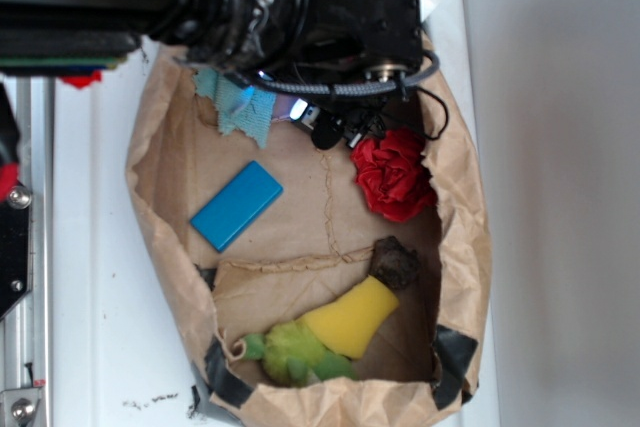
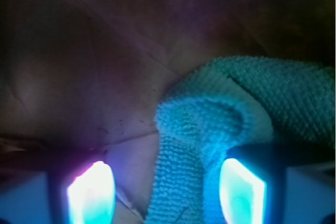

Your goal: Grab the blue cloth.

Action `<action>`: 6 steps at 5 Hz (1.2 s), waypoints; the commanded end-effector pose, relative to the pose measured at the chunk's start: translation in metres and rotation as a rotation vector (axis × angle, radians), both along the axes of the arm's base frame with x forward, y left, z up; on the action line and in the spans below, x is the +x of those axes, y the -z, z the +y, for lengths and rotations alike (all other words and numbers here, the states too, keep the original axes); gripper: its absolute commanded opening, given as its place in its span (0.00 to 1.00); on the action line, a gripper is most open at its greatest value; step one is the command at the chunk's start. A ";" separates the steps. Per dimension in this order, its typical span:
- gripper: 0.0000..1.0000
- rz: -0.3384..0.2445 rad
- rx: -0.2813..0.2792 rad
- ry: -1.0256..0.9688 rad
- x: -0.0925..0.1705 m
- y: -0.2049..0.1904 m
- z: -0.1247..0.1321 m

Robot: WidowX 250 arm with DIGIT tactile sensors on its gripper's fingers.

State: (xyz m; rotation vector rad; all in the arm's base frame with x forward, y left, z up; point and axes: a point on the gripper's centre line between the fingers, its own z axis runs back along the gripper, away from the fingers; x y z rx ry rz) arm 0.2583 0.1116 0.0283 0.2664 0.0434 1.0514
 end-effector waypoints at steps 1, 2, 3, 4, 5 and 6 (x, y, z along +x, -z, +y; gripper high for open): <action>0.00 -0.064 0.013 0.010 0.000 -0.018 0.000; 0.00 -0.064 0.014 0.020 0.004 -0.018 0.000; 0.00 -0.064 0.013 0.024 0.006 -0.018 0.000; 0.00 -0.063 0.012 0.033 0.009 -0.018 0.000; 0.00 -0.062 0.007 0.042 0.010 -0.019 0.000; 0.00 -0.115 -0.031 0.156 0.009 -0.034 -0.002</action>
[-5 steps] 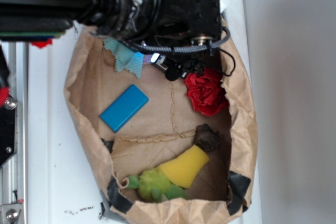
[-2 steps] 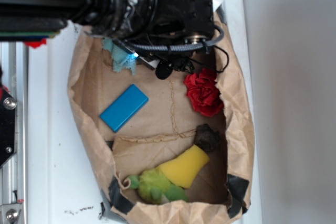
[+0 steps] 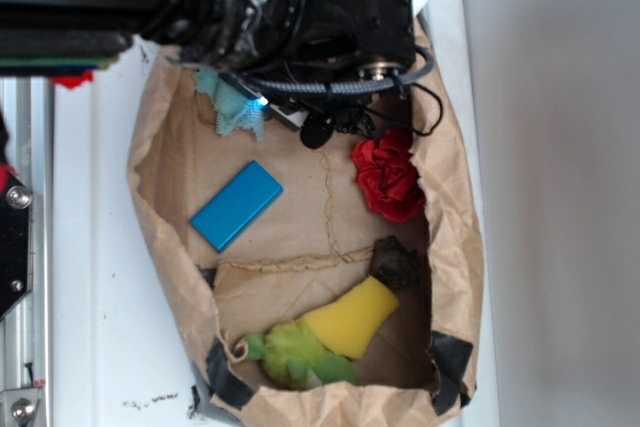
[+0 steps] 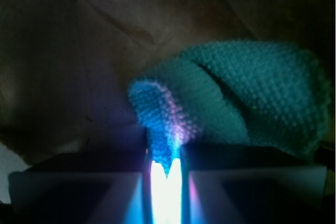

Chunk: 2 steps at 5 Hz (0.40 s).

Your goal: Grab the blue cloth.

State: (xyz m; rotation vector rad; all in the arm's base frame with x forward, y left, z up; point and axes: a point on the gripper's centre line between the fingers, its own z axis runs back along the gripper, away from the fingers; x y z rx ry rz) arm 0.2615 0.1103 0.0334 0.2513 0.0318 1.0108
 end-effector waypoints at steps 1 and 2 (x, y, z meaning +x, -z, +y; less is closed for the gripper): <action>0.00 -0.193 -0.056 0.239 0.002 -0.050 -0.002; 0.00 -0.244 -0.066 0.304 0.002 -0.059 -0.001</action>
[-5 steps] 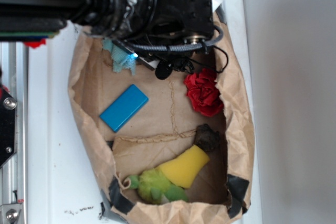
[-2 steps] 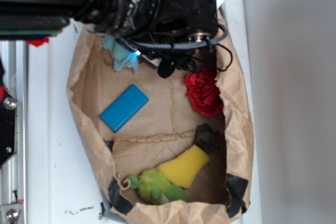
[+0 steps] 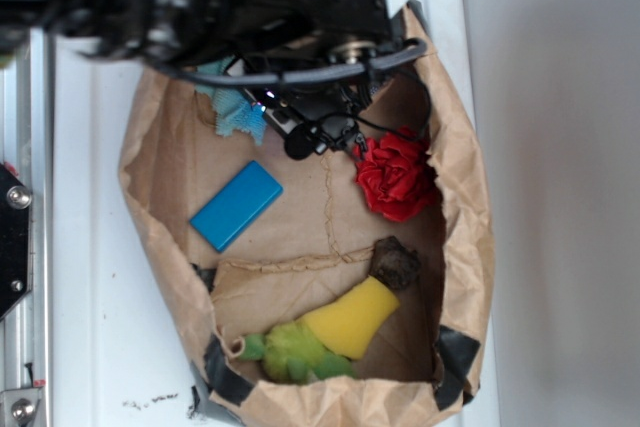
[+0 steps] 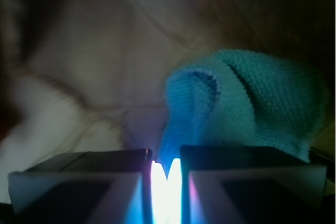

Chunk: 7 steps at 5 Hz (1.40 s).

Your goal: Grab the blue cloth.

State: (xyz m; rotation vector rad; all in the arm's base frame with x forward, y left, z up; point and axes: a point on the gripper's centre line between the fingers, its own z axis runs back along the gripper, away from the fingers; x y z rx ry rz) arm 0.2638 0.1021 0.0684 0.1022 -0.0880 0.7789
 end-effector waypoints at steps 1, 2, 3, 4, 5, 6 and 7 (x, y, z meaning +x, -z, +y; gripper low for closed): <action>0.00 -0.104 -0.002 0.064 0.000 -0.026 0.008; 0.00 -0.104 -0.008 0.064 0.001 -0.028 0.010; 0.00 -0.059 -0.012 -0.010 0.003 -0.024 0.015; 1.00 -0.005 -0.025 -0.105 0.005 -0.020 0.019; 1.00 0.007 0.016 -0.151 0.002 -0.015 0.019; 1.00 0.049 0.060 -0.156 -0.003 -0.009 0.019; 1.00 0.094 0.077 -0.175 -0.007 -0.006 0.020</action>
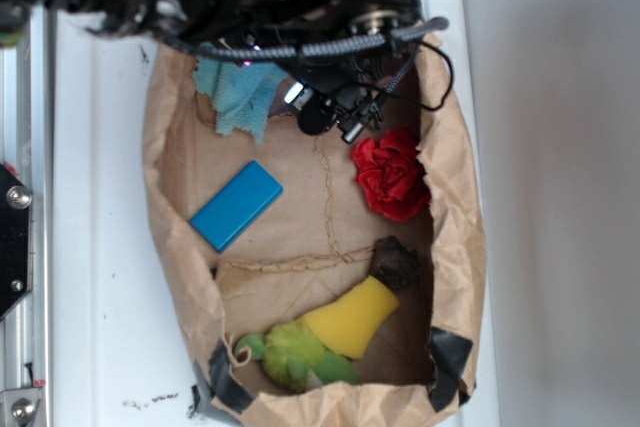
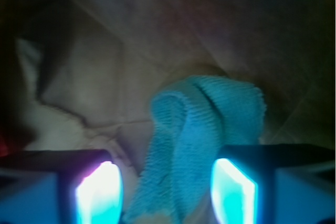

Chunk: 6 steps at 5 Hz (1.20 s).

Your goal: Grab the blue cloth.

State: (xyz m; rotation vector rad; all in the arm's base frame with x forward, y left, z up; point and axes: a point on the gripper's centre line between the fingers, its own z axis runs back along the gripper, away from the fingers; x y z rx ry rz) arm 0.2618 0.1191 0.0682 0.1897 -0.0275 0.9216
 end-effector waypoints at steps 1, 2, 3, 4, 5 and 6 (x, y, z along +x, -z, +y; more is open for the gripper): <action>1.00 0.032 0.033 -0.011 -0.012 -0.002 0.000; 1.00 0.039 0.052 -0.014 -0.014 0.001 0.002; 1.00 0.049 0.078 -0.035 -0.010 0.008 0.006; 1.00 0.058 0.092 -0.055 -0.005 0.013 0.007; 1.00 0.041 0.049 -0.037 -0.001 0.018 0.007; 1.00 0.044 0.005 -0.045 0.004 0.023 0.007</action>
